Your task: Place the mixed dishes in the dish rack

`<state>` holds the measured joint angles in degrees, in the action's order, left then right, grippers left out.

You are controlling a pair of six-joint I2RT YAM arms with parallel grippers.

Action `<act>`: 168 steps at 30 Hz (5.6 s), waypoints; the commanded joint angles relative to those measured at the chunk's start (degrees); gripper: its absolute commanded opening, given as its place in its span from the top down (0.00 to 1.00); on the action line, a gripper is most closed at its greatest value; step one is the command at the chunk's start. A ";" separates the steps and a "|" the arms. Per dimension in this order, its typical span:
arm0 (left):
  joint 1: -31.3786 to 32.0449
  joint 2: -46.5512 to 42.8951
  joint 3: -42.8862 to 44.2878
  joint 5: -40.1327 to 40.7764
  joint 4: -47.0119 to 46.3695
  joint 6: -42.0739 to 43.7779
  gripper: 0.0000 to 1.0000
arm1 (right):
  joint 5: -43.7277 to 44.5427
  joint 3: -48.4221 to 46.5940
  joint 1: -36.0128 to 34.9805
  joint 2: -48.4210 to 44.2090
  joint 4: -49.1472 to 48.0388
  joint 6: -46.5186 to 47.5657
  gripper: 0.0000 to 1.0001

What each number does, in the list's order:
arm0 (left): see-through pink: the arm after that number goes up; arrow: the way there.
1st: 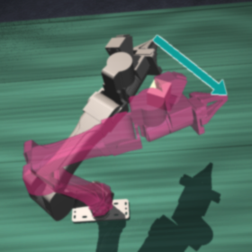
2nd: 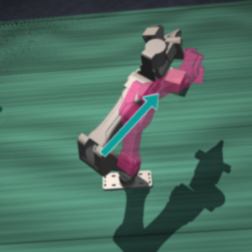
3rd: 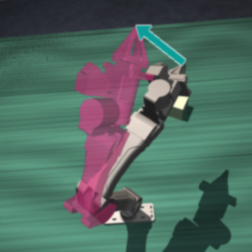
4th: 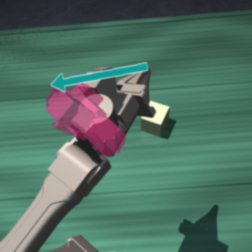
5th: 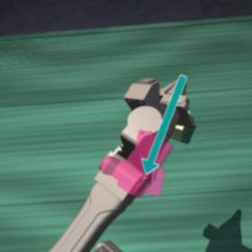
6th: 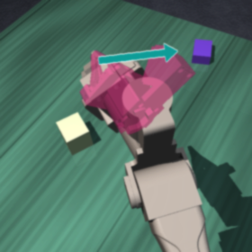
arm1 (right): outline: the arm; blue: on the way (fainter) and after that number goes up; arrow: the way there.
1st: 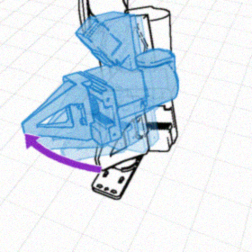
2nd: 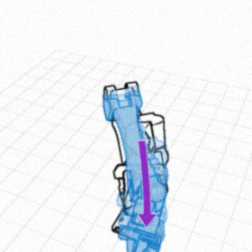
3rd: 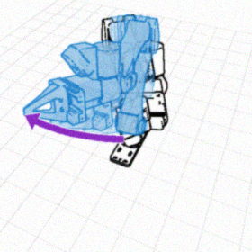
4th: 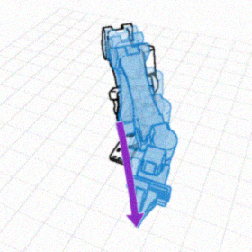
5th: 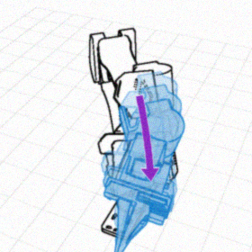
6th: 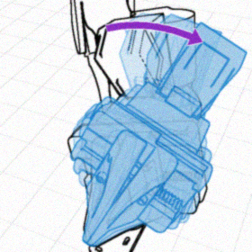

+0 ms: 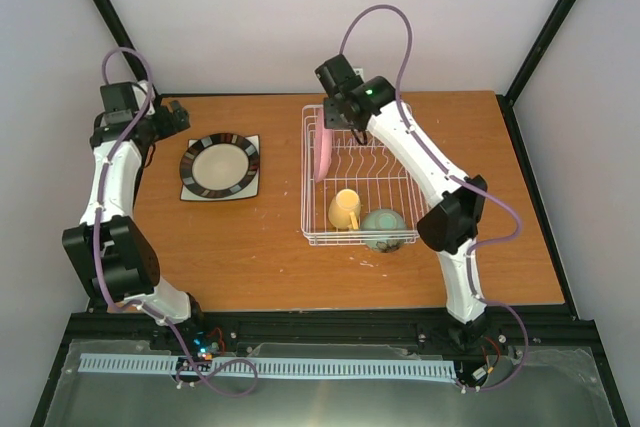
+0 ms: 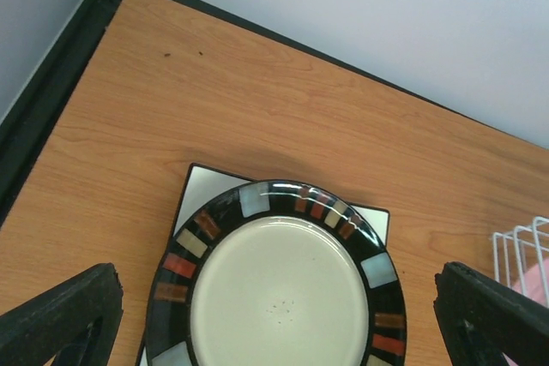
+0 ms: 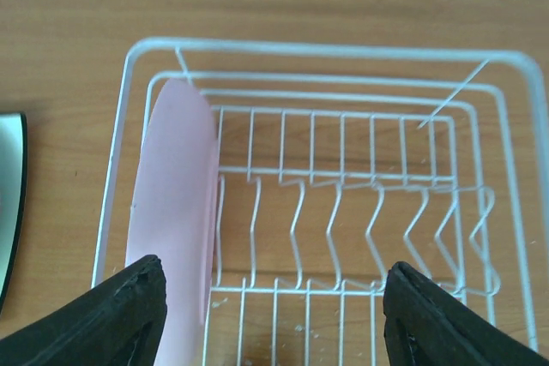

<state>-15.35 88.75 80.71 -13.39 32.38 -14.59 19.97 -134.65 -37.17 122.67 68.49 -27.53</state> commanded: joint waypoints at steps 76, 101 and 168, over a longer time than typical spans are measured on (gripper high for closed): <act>-11.79 26.14 8.84 -36.67 2.19 1.95 0.99 | -6.73 14.48 12.38 -11.97 -18.61 5.97 0.30; -11.73 21.82 -3.15 -41.23 -7.12 0.66 1.00 | -50.15 -3.11 8.82 4.23 -14.00 14.43 0.42; -11.60 8.92 -8.65 -69.16 -31.63 -16.40 0.99 | -60.34 -6.43 4.03 11.59 -28.22 7.44 0.39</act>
<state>-27.24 103.20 71.99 -72.77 10.24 -24.27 -35.70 -138.15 -32.69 134.08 43.83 -16.01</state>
